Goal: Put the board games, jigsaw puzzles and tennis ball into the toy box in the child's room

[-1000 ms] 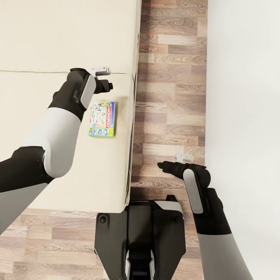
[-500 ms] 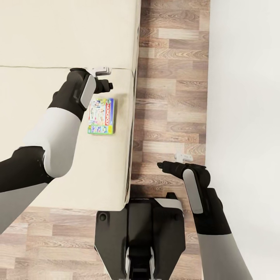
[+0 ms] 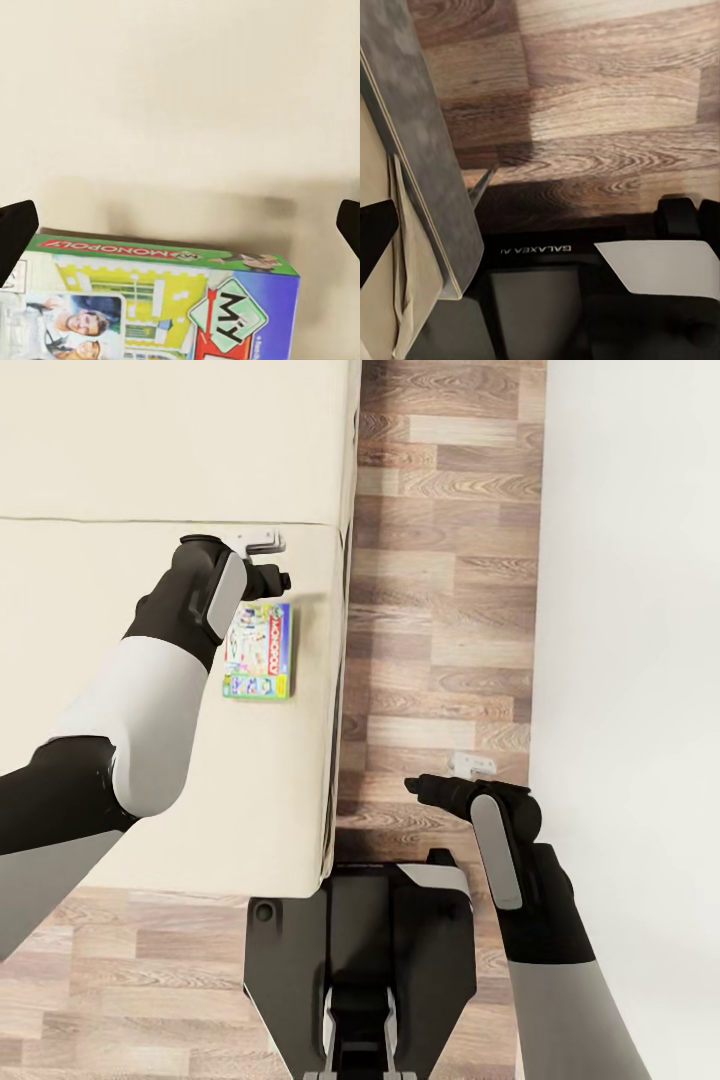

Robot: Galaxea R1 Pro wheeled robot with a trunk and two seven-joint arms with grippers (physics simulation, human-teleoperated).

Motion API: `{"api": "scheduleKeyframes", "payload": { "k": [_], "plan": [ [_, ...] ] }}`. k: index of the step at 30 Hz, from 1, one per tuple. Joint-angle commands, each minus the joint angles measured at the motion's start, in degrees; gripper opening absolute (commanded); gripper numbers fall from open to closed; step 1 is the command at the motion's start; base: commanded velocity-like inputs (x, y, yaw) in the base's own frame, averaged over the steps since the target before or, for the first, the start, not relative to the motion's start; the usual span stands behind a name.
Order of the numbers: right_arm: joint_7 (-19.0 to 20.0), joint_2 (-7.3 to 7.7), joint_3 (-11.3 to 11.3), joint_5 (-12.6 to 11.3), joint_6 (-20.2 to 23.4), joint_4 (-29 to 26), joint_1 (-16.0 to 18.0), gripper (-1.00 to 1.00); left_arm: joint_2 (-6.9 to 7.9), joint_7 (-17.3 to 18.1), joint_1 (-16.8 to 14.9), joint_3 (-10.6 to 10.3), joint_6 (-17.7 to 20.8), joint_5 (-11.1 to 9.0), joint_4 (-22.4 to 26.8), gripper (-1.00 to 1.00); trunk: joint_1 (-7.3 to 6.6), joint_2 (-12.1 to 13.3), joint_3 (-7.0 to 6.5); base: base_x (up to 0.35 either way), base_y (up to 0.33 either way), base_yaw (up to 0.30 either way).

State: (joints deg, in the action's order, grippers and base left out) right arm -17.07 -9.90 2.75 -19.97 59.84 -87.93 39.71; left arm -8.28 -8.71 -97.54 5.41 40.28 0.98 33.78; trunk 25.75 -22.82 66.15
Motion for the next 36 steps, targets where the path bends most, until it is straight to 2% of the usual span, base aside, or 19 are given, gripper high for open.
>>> {"api": "scheduleKeyframes", "payload": {
  "k": [1,36],
  "plan": [
    [-0.6,0.01,0.0,-0.6,0.2,-0.1,0.0,1.0,-0.07,-0.1,0.0,0.3,0.2,0.1,0.1,1.0,0.03,-0.1,0.15,0.0,0.0,0.0],
    [-0.6,-0.03,0.1,-0.6,0.2,-0.1,0.0,1.0,-0.07,-0.1,0.0,0.2,0.2,0.1,0.8,1.0,0.03,-0.1,0.69,0.0,0.0,0.0]
  ]
}}
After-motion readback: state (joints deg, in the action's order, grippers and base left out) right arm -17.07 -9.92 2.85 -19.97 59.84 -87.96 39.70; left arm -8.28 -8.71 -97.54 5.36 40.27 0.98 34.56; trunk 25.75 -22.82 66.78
